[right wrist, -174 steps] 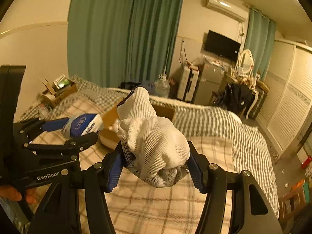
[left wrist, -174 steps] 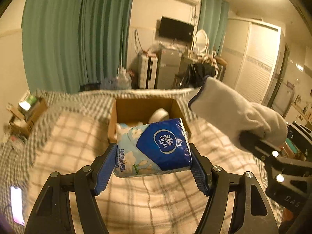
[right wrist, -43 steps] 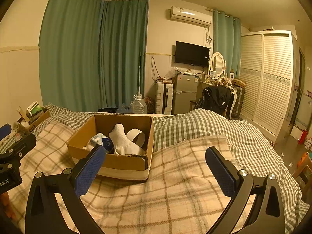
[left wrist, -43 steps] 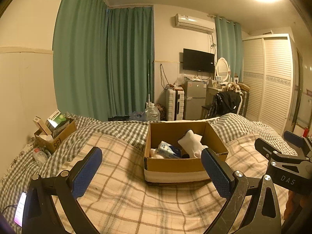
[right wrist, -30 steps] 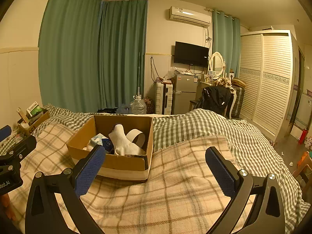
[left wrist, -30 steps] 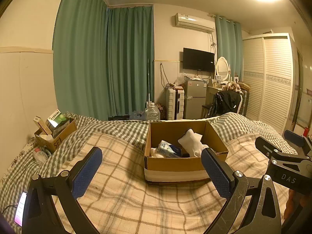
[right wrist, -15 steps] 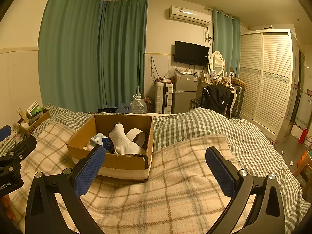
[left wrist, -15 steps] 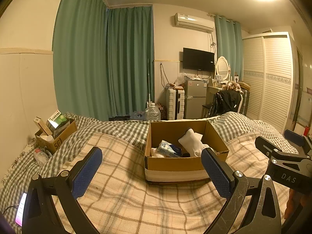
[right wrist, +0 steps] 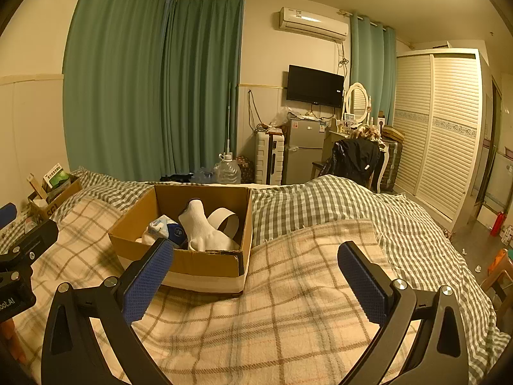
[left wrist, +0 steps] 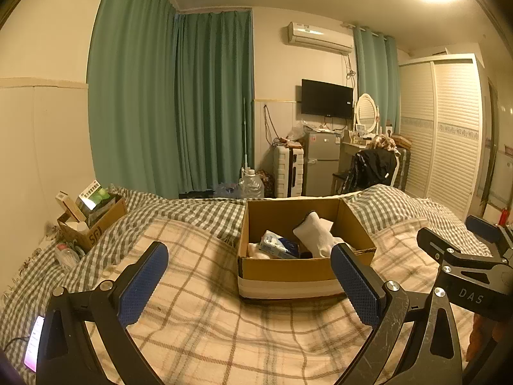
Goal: Organize objects
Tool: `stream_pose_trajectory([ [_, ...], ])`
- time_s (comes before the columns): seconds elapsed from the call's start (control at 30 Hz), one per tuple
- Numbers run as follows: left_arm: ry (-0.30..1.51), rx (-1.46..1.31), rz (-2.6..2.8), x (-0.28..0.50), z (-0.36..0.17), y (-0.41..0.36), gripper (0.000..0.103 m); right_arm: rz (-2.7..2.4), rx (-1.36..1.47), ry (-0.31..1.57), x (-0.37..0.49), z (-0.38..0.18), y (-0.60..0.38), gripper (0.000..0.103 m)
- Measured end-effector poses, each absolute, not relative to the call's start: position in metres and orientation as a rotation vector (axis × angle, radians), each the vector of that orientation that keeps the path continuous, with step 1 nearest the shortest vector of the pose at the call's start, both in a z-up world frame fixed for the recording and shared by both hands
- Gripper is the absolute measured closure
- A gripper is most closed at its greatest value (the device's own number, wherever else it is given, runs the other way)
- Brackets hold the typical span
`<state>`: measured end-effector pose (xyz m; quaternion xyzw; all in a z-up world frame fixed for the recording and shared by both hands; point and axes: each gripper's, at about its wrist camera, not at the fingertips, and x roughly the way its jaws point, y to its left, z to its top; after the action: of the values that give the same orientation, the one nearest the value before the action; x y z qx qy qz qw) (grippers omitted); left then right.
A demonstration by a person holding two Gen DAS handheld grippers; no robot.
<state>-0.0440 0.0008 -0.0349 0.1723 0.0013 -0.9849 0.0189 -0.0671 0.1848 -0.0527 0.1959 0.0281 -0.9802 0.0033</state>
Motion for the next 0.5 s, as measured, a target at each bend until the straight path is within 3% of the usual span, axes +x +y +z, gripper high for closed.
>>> stream_pose_trajectory([
  [0.5,-0.034,0.543,-3.061,-0.0453,-0.0357,0.0082,0.000,-3.072,0.616,0.090,-0.0681,-0.0533,0.1844,0.000],
])
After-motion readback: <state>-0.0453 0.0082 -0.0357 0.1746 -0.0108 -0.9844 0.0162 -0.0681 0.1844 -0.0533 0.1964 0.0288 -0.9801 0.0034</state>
